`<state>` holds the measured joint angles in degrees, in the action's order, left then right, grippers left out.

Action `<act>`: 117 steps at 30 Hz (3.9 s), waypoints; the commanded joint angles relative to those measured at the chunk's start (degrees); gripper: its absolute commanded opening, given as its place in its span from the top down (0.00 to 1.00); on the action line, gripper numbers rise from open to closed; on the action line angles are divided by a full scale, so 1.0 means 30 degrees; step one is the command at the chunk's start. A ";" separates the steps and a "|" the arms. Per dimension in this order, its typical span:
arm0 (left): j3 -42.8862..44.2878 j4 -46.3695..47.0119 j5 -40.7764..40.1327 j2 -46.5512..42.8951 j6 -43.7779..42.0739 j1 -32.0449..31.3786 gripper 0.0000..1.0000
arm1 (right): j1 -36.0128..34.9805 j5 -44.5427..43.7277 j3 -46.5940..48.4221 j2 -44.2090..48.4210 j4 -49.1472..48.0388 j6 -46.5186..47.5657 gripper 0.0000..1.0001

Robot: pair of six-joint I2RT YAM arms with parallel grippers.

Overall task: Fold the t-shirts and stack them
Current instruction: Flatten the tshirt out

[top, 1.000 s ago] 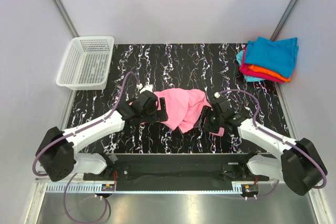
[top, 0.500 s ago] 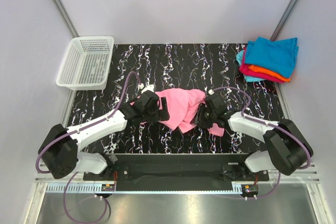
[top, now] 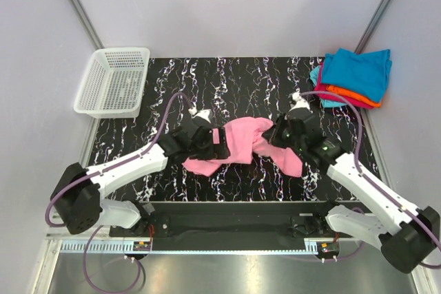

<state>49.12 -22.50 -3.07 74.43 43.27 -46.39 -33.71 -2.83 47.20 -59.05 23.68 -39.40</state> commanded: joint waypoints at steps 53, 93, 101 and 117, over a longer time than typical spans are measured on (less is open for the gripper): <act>0.5416 -0.3601 -1.7902 -0.4474 -0.3372 -0.5430 1.00 | 0.0544 -0.5235 0.5326 0.0463 0.5725 0.3371 1.00; 1.1836 -0.7031 -1.2753 -0.4513 -0.6957 0.2680 0.96 | 0.0808 -1.4997 1.4210 0.1464 0.9480 0.8740 1.00; 1.3798 -0.6124 -0.4812 0.0144 -0.4962 0.8575 1.00 | 0.4522 -0.8747 1.3916 -0.1438 0.6733 0.8913 1.00; 2.5525 -0.6181 0.2663 0.9529 -0.4929 1.2124 1.00 | 0.9890 0.0678 1.8927 -0.6982 0.3796 0.9853 1.00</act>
<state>122.26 -43.66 0.05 108.57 28.77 -10.26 -4.45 -4.91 100.31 -85.36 39.13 -11.03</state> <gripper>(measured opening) 0.056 0.011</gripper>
